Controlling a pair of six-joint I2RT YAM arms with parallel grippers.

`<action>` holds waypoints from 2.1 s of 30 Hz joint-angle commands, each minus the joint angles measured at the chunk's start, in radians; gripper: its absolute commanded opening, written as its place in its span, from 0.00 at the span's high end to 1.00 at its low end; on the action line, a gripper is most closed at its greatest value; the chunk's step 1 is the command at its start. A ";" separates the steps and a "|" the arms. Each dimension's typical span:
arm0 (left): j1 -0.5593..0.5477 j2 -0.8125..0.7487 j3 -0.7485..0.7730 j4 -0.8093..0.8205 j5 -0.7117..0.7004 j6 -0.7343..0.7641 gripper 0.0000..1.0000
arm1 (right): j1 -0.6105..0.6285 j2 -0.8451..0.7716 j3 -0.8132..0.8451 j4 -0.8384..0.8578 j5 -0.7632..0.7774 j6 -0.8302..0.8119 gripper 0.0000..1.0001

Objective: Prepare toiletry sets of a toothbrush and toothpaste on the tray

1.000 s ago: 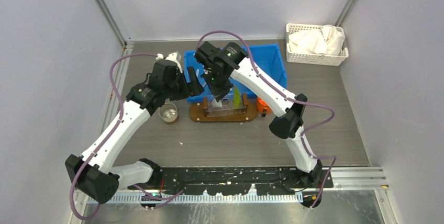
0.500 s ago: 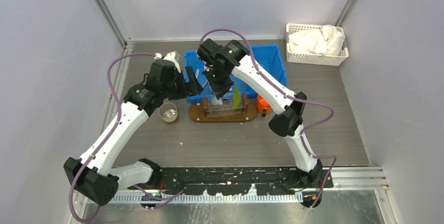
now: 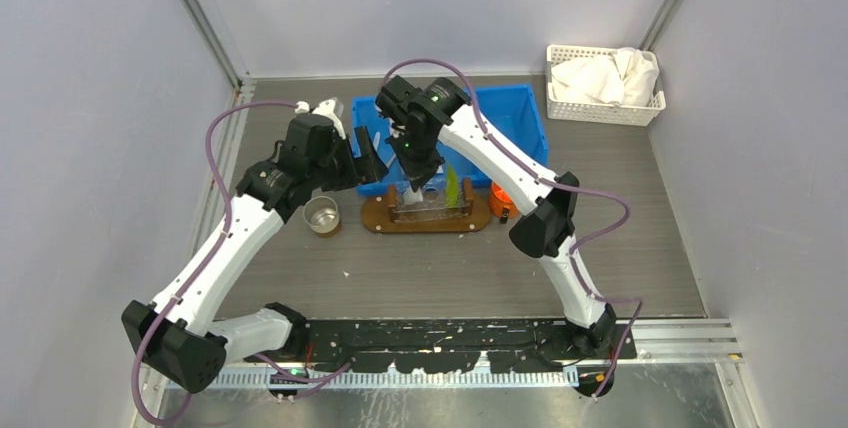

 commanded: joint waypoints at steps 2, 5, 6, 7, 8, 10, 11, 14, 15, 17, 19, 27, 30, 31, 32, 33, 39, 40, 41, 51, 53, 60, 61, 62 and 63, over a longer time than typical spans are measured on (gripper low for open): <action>0.007 -0.026 -0.007 0.043 0.024 0.007 0.19 | -0.016 0.015 0.019 0.019 -0.046 -0.011 0.99; 0.009 -0.027 -0.014 0.048 0.029 0.007 0.19 | -0.026 0.027 0.031 0.016 -0.055 -0.010 0.99; 0.010 -0.027 -0.016 0.049 0.030 0.007 0.19 | -0.031 0.031 0.032 0.016 -0.063 -0.011 0.99; 0.010 -0.026 -0.018 0.050 0.031 0.008 0.19 | -0.034 0.034 0.033 0.017 -0.065 -0.012 0.99; 0.010 -0.027 -0.019 0.050 0.032 0.009 0.19 | -0.038 0.035 0.034 0.017 -0.069 -0.011 0.99; 0.013 -0.026 -0.022 0.054 0.035 0.009 0.19 | -0.043 0.038 0.036 0.019 -0.074 -0.014 0.99; 0.013 -0.024 -0.023 0.055 0.037 0.009 0.19 | -0.046 0.040 0.037 0.020 -0.077 -0.012 0.99; 0.015 -0.021 -0.024 0.059 0.040 0.008 0.19 | -0.055 0.045 0.042 0.022 -0.083 -0.013 0.99; 0.015 -0.021 -0.025 0.061 0.042 0.007 0.19 | -0.058 0.047 0.043 0.022 -0.086 -0.013 0.99; 0.017 -0.018 -0.027 0.065 0.046 0.006 0.19 | -0.062 0.055 0.046 0.022 -0.089 -0.013 0.99; 0.017 -0.014 -0.029 0.068 0.047 0.006 0.19 | -0.064 0.058 0.051 0.023 -0.089 -0.016 0.97; 0.017 -0.010 -0.041 0.079 0.052 0.004 0.19 | -0.064 0.057 0.059 0.056 -0.104 -0.015 0.82; 0.017 -0.009 -0.044 0.081 0.053 0.003 0.19 | -0.064 0.050 0.056 0.077 -0.109 -0.012 0.81; 0.017 -0.010 -0.045 0.082 0.053 0.003 0.20 | -0.064 0.050 0.056 0.083 -0.111 -0.010 0.81; 0.018 -0.010 -0.046 0.082 0.053 0.003 0.19 | -0.065 0.051 0.055 0.089 -0.116 -0.010 0.81; 0.018 -0.010 -0.046 0.081 0.053 0.003 0.20 | -0.064 0.051 0.056 0.094 -0.121 -0.010 0.82; 0.021 -0.013 -0.051 0.083 0.056 0.003 0.19 | -0.065 0.058 0.060 0.123 -0.116 -0.007 0.82; 0.021 -0.014 -0.052 0.083 0.057 0.002 0.19 | -0.065 0.058 0.061 0.129 -0.116 -0.005 0.82; 0.021 -0.015 -0.053 0.083 0.057 0.002 0.19 | -0.064 0.058 0.063 0.135 -0.115 -0.004 0.82; 0.021 -0.076 -0.077 0.085 0.099 -0.021 0.21 | -0.065 0.081 0.078 0.178 -0.125 0.008 0.85; 0.021 -0.089 -0.078 0.081 0.099 -0.023 0.21 | -0.067 0.088 0.081 0.188 -0.130 0.010 0.85; 0.021 -0.092 -0.068 0.070 0.101 -0.020 0.21 | -0.069 0.078 0.072 0.209 -0.132 0.009 0.76; 0.021 -0.091 -0.071 0.073 0.102 -0.021 0.21 | -0.068 0.072 0.065 0.222 -0.135 0.007 0.74; 0.021 -0.090 -0.073 0.076 0.103 -0.023 0.21 | -0.068 0.065 0.061 0.227 -0.141 0.007 0.72; 0.021 -0.089 -0.074 0.077 0.104 -0.025 0.21 | -0.068 0.059 0.057 0.233 -0.143 0.008 0.67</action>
